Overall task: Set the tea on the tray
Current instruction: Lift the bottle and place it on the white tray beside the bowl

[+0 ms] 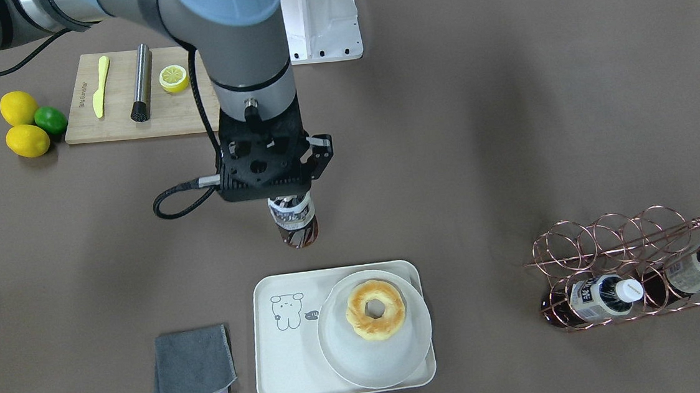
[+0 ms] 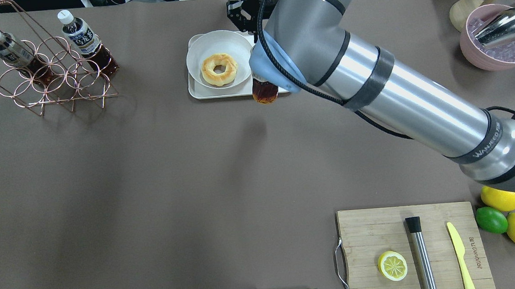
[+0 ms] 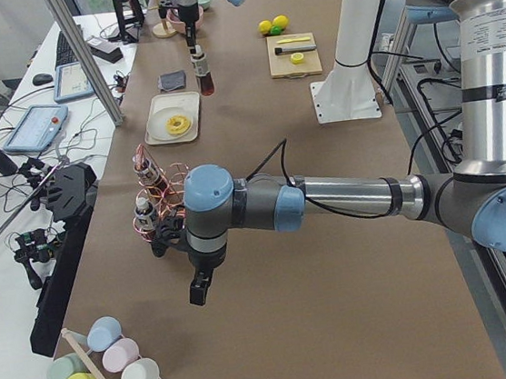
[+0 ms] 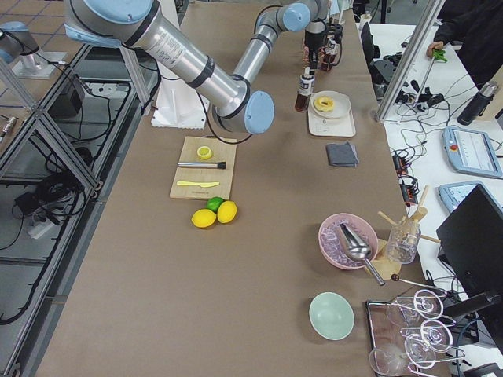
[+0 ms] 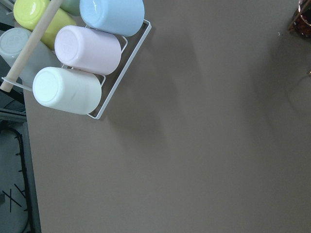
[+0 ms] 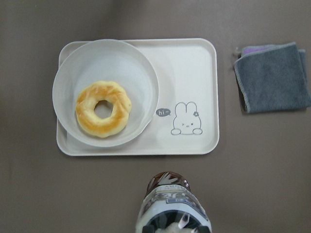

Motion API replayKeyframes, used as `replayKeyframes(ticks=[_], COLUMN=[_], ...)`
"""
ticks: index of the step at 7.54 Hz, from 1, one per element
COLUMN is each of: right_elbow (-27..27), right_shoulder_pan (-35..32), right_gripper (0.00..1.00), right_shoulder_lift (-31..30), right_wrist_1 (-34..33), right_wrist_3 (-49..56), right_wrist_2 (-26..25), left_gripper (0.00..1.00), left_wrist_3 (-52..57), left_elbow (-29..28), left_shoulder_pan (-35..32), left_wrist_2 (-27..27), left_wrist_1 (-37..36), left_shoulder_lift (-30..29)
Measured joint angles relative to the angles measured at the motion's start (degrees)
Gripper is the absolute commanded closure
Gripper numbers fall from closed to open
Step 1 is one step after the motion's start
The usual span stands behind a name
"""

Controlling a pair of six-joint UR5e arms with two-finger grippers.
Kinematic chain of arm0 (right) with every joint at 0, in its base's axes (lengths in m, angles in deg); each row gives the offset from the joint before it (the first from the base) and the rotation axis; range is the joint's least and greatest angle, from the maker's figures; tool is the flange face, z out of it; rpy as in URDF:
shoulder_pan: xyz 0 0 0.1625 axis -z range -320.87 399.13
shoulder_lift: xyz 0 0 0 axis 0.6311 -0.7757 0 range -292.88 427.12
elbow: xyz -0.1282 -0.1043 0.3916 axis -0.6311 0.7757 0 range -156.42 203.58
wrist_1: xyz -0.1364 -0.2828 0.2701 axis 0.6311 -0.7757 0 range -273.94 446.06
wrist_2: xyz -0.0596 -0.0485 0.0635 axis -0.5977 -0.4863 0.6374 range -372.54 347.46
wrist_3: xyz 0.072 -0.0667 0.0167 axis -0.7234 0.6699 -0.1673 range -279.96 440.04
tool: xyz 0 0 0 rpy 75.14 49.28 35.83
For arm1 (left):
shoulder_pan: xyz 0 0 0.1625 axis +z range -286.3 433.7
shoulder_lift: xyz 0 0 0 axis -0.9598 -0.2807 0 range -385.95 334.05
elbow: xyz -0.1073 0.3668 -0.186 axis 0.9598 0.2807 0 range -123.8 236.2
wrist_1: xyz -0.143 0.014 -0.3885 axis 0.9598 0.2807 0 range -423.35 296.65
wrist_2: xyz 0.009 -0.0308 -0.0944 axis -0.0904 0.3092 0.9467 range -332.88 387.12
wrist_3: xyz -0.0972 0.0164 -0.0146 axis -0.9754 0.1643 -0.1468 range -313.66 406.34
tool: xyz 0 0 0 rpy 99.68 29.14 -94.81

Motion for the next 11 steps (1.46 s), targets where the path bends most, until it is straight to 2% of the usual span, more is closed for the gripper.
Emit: replayKeyframes(ticks=[3, 6, 8, 11], right_elbow=[17.87, 29.46, 32.85, 33.47], right_shoulder_pan=[-5.57, -6.89, -6.93, -6.21], right_gripper=[1.0, 1.0, 1.0, 1.0], right_shoulder_lift=[4.55, 7.86, 8.04, 7.57], right_wrist_1=[11.8, 19.81, 23.01, 23.72], right_wrist_3=[5.27, 6.55, 6.6, 6.39], right_wrist_2=[2.4, 2.43, 2.14, 2.06], left_gripper=[0.02, 0.02, 0.02, 0.02], left_wrist_3=[-0.19, -0.28, -0.28, -0.28], left_elbow=[0.03, -0.84, -1.86, -2.31], left_shoulder_pan=[0.01, 0.17, 0.24, 0.27], left_wrist_2=[0.0, -0.07, -0.08, -0.09], left_wrist_1=[0.01, -0.21, -0.22, -0.36], left_shoulder_lift=[-0.59, -1.94, -3.13, -3.85])
